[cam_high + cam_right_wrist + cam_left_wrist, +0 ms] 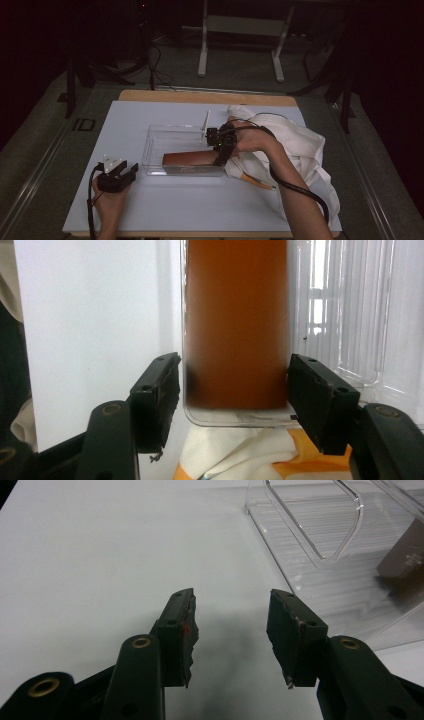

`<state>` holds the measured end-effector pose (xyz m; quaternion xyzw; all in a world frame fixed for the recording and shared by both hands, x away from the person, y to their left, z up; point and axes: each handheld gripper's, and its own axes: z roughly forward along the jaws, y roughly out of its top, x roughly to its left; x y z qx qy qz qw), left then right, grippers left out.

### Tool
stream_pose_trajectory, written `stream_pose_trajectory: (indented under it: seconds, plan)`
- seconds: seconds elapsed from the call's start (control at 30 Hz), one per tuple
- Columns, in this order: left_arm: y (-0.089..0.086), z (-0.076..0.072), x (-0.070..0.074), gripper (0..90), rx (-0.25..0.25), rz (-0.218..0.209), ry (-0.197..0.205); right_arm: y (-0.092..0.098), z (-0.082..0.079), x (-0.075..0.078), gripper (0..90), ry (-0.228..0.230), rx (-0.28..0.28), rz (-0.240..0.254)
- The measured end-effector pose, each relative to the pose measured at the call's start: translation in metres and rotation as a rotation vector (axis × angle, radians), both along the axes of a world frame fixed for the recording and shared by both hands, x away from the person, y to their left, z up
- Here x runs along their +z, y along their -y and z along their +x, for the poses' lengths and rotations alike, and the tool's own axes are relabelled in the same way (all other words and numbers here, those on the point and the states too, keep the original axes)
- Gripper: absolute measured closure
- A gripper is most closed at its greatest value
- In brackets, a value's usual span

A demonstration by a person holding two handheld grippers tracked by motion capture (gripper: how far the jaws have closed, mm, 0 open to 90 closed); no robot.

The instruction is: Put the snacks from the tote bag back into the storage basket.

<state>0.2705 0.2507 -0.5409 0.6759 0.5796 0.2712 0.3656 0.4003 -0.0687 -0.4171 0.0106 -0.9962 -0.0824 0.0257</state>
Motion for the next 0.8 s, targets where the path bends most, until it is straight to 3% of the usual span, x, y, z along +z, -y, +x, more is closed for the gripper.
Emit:
stream_pose_trajectory:
  seconds: [0.33, 0.63, 0.8]
  plan:
    - [0.000, 0.000, 0.000, 54.7, 0.001, 0.001, 0.000, 0.005, -0.001, 0.004, 38.3, 0.007, -0.001, 0.012]
    - [0.000, 0.000, 0.000, 54.6, 0.002, 0.003, 0.000, 0.013, -0.002, 0.009, 38.7, 0.023, -0.028, 0.055]
    - [0.000, 0.000, 0.000, 54.4, 0.004, 0.001, -0.002, 0.020, -0.005, 0.013, 38.8, 0.035, -0.026, 0.123]
